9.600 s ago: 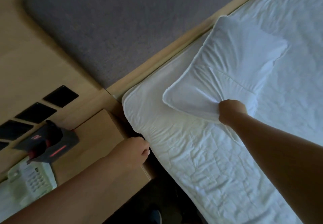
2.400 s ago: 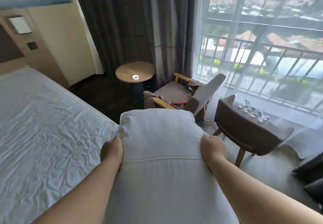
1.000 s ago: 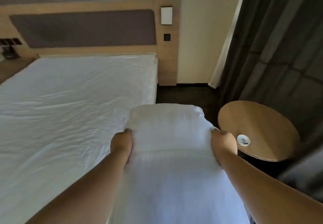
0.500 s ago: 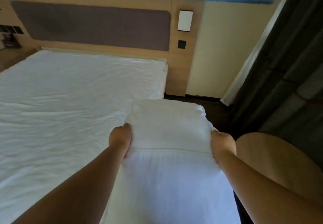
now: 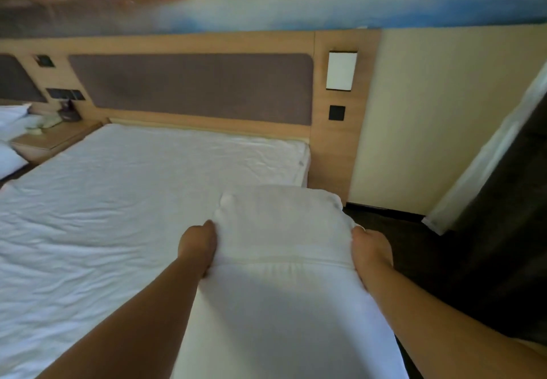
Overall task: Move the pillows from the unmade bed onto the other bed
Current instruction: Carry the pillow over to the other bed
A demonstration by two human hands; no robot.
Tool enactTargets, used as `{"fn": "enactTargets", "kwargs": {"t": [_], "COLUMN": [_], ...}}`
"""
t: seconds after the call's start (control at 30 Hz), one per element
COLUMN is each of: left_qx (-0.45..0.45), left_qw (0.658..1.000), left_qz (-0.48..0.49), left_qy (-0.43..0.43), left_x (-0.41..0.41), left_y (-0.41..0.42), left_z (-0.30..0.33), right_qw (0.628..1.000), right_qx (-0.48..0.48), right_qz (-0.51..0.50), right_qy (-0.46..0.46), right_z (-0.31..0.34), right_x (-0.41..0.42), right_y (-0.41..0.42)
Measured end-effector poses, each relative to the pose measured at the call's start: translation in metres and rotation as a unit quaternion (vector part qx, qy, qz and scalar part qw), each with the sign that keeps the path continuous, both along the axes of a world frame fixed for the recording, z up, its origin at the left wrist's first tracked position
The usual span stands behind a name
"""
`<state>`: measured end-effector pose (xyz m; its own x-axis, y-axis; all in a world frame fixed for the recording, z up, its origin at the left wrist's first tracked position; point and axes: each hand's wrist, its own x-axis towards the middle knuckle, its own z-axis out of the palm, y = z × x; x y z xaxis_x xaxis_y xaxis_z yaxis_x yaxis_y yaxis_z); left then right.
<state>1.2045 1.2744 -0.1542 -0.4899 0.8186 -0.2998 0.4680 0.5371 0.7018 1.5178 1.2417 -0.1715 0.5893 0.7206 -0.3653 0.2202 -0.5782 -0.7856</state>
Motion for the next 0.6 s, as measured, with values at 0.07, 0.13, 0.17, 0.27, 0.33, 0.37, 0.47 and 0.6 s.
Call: {"fn": "enactTargets", "kwargs": {"t": [0.07, 0.13, 0.17, 0.27, 0.33, 0.37, 0.47, 0.6], "left_qx": [0.006, 0.012, 0.016, 0.023, 0.023, 0.021, 0.026, 0.018], "left_qw": [1.0, 0.999, 0.999, 0.998, 0.998, 0.998, 0.999, 0.999], "left_qz": [0.021, 0.029, 0.038, 0.061, 0.059, 0.054, 0.042, -0.002], "left_qy": [-0.013, -0.01, -0.006, -0.002, 0.008, 0.013, 0.019, 0.028], "left_x": [0.012, 0.023, 0.027, 0.034, 0.035, 0.035, 0.035, 0.034], "left_y": [0.037, 0.066, 0.081, 0.131, 0.172, 0.195, 0.27, 0.373], "left_z": [0.003, 0.003, 0.001, -0.009, -0.014, -0.017, -0.024, -0.028], "right_qw": [1.0, 0.999, 0.998, 0.997, 0.997, 0.997, 0.996, 0.996], "right_qx": [0.016, 0.026, 0.03, 0.035, 0.04, 0.042, 0.05, 0.067], "right_qz": [0.019, 0.043, 0.052, 0.064, 0.067, 0.069, 0.069, 0.058], "right_qy": [-0.002, -0.012, -0.014, -0.017, -0.017, -0.021, -0.033, -0.032], "right_z": [0.01, 0.015, 0.016, 0.012, 0.009, 0.007, 0.007, 0.015], "right_x": [0.015, 0.025, 0.028, 0.033, 0.03, 0.028, 0.025, 0.029], "right_y": [0.045, 0.084, 0.103, 0.158, 0.195, 0.215, 0.281, 0.375]}}
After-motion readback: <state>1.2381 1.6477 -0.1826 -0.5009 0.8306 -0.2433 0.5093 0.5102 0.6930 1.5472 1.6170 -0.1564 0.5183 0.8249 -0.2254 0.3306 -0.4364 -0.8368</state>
